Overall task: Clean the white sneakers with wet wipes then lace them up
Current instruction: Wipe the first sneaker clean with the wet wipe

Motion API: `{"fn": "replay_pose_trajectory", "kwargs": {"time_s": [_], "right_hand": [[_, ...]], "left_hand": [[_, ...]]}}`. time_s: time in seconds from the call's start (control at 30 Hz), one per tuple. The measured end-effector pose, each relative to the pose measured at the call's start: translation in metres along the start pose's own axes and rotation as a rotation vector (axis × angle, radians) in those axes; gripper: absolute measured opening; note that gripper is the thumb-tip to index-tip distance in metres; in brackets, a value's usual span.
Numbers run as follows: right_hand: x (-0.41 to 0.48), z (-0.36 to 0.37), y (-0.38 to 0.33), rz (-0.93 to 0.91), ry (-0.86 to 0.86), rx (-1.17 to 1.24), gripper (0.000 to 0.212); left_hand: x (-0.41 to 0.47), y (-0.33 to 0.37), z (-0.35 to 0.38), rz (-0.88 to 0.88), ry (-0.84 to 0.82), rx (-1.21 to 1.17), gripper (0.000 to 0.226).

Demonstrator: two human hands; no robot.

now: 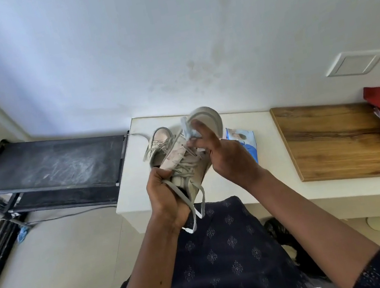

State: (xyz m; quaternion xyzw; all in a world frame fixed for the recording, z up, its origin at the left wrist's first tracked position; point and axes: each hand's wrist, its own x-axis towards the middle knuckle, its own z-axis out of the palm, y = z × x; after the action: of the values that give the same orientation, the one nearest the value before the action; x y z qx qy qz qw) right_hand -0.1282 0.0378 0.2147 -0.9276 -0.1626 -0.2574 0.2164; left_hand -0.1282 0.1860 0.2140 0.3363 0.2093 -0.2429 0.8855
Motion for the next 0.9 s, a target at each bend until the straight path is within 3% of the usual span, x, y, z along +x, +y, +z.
{"fn": "replay_pose_trajectory", "kwargs": {"time_s": [0.23,0.33,0.43,0.5,0.73,0.9], "right_hand": [[0.005,0.003,0.009,-0.096,0.115,-0.197,0.051],[0.017,0.003,0.006,0.005,0.168,-0.292,0.045],[0.017,0.007,0.007,0.093,0.187,-0.401,0.042],[0.013,0.018,0.004,0.126,0.159,-0.345,0.036],[0.010,0.027,-0.010,0.239,0.079,0.064,0.022],[0.025,0.026,-0.010,0.305,0.264,0.124,0.020]], "left_hand": [[-0.001,0.000,0.004,-0.016,0.008,0.020,0.077],[0.002,0.000,0.004,0.000,0.017,0.039,0.075],[0.005,0.002,0.002,0.001,0.026,0.057,0.055],[0.006,0.003,0.001,0.011,0.024,0.066,0.045],[0.003,0.004,-0.005,0.007,0.008,0.080,0.068],[0.006,0.014,0.001,0.016,-0.023,0.076,0.077]]}}
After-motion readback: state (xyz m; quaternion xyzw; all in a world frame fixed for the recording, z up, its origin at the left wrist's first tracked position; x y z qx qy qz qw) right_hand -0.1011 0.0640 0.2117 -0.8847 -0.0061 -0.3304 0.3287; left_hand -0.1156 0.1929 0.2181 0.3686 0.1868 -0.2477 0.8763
